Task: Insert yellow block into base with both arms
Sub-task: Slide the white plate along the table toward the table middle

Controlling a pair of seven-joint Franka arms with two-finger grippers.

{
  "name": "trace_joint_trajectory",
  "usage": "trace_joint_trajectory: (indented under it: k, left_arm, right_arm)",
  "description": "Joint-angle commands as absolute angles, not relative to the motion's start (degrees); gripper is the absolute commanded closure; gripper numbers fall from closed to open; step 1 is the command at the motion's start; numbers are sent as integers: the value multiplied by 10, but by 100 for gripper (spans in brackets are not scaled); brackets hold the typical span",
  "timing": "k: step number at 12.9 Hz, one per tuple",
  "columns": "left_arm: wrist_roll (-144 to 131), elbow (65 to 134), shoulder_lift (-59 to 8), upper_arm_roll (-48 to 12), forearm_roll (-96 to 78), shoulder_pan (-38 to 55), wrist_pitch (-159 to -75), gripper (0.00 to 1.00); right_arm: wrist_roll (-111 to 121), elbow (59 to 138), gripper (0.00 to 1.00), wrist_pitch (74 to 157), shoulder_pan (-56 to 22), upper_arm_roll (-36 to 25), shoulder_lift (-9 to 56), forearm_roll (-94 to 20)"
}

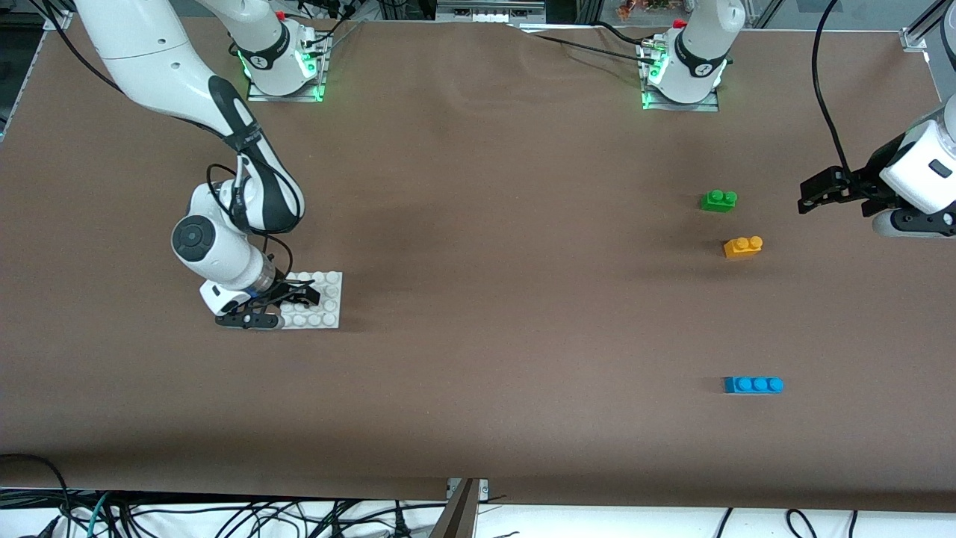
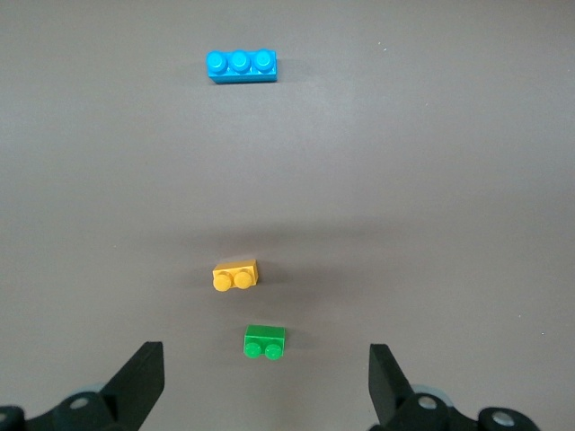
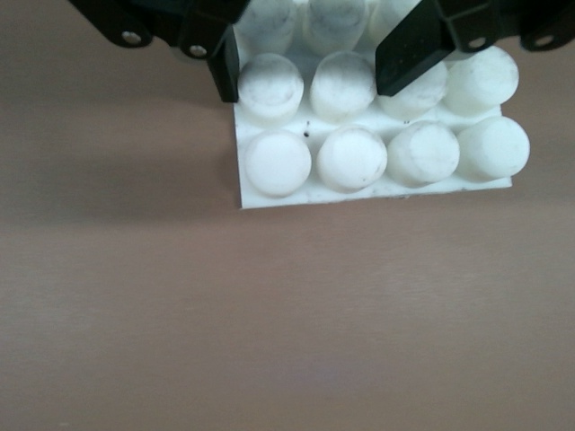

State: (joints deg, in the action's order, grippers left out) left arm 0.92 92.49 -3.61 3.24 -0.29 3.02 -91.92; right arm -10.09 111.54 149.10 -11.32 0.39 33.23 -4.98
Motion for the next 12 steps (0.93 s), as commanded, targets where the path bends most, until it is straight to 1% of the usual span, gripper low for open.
trace_joint_trajectory:
  k: [1,4,12]
  left_arm:
    - [21,905,-44,35,-1,33,-904,0]
    - [21,905,-44,35,0,33,-904,0]
    - [21,905,-44,35,-1,33,-904,0]
  right_arm:
    - [-126,1108,30,1496,-139,5,337,-57]
    - [-154,1095,30,1495,-173,5,341,-57]
    - [-231,1055,30,1495,-223,4,371,-56]
